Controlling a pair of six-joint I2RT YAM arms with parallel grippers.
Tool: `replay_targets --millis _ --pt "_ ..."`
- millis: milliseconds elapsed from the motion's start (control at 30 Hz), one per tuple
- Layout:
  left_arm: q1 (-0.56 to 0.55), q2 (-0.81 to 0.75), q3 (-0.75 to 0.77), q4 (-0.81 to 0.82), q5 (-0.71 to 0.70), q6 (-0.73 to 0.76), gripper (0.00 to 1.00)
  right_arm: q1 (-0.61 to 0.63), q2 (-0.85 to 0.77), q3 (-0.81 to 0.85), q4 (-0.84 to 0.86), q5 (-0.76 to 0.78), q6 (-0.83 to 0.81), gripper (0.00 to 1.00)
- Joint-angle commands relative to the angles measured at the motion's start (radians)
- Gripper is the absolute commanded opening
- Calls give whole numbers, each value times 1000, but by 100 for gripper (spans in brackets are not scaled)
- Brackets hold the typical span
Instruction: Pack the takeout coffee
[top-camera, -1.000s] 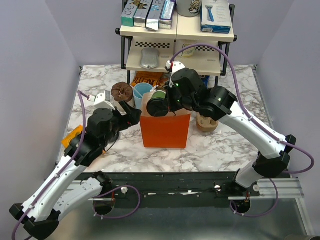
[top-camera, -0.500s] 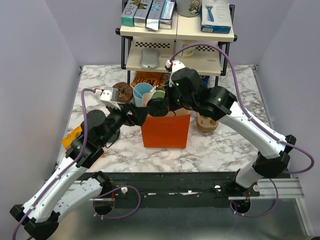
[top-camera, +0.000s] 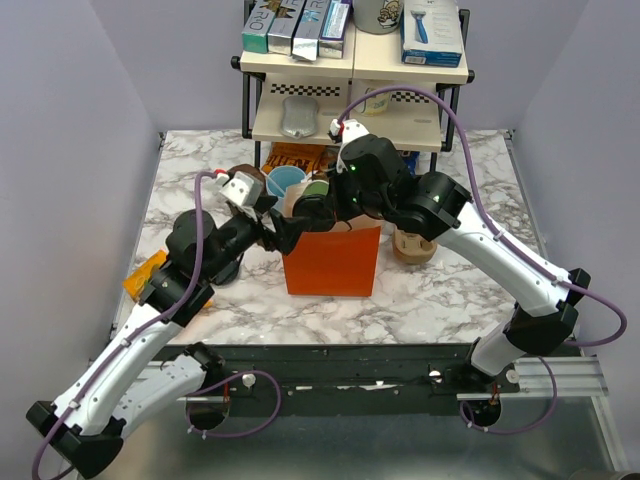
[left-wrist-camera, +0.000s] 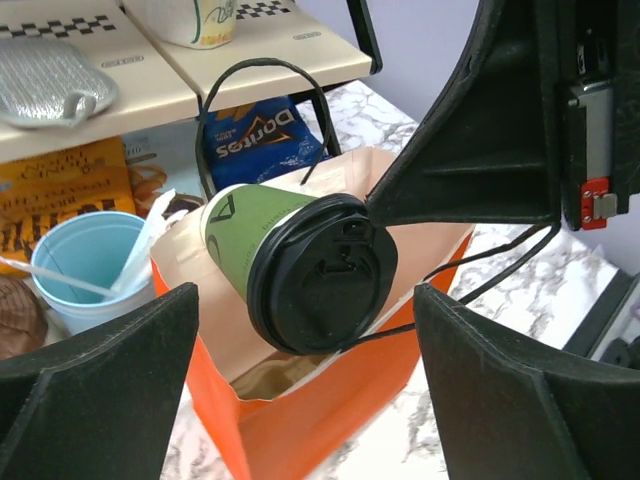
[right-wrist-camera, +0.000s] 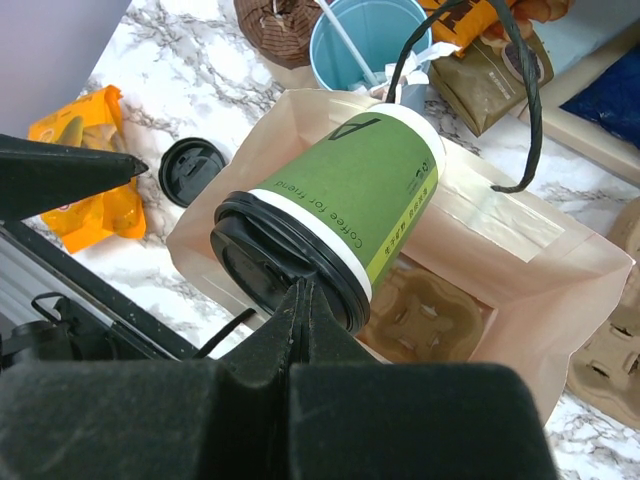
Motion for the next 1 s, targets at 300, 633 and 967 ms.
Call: replay_targets --millis 300,633,967 --pt "120 151 84 -24 281 138 87 -13 14 18 24 8 -18 1" --pt "143 224 109 -25 341 123 73 -16 11 8 29 5 -18 1" --pt "151 237 104 19 335 72 42 -18 7 0 32 0 -19 1"
